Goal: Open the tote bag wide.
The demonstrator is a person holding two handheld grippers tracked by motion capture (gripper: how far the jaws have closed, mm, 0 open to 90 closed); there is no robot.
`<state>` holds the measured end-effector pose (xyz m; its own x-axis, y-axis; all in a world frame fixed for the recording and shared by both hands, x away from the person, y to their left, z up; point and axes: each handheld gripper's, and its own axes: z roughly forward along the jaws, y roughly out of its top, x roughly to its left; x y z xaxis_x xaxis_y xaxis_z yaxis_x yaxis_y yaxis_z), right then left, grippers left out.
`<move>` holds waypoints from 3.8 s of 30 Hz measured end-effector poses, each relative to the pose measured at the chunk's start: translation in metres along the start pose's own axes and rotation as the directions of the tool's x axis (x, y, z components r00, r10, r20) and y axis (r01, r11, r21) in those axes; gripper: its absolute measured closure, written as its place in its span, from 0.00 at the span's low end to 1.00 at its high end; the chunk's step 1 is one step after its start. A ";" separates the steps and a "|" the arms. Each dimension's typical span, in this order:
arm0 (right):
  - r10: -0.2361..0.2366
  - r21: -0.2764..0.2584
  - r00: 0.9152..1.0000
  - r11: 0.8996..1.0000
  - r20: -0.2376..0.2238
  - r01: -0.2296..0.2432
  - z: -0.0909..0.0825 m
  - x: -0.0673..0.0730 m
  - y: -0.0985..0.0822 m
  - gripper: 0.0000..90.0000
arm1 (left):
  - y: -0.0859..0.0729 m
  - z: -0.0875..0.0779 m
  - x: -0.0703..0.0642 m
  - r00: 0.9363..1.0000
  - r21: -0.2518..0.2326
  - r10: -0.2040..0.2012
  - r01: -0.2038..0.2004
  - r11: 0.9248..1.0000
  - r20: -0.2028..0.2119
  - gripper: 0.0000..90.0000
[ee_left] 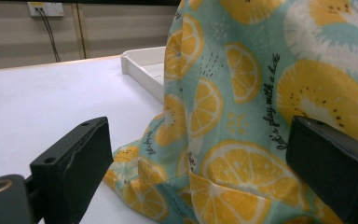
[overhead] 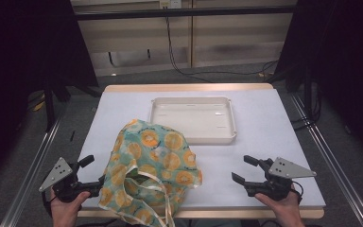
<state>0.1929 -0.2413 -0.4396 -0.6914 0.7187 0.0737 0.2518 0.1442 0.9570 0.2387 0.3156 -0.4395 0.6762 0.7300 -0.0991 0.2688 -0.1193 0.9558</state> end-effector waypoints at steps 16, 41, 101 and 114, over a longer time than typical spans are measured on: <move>-0.021 0.014 0.999 1.000 -0.044 0.022 0.003 0.016 0.006 0.38 | 0.003 0.002 -0.006 0.999 0.011 0.021 -0.021 1.000 0.026 0.17; -0.151 0.032 0.939 0.985 -0.308 0.169 0.087 0.077 0.047 0.60 | 0.014 -0.015 -0.023 0.996 0.019 0.022 -0.024 1.000 0.082 0.62; -0.125 -0.058 0.955 0.992 -0.269 0.114 0.135 0.031 0.107 1.00 | 0.073 -0.005 -0.017 0.940 -0.055 0.024 -0.006 0.998 0.342 0.99; -0.144 -0.069 0.962 0.989 -0.233 0.131 0.162 0.015 0.131 1.00 | 0.091 0.006 0.031 0.975 -0.076 -0.023 0.041 0.996 0.222 1.00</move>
<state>0.3256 -0.1012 -0.3588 -0.8591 0.5117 -0.0012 0.1116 0.1897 0.9755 0.2877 0.3233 -0.3572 0.8052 0.5650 -0.1799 0.2433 -0.0382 0.9692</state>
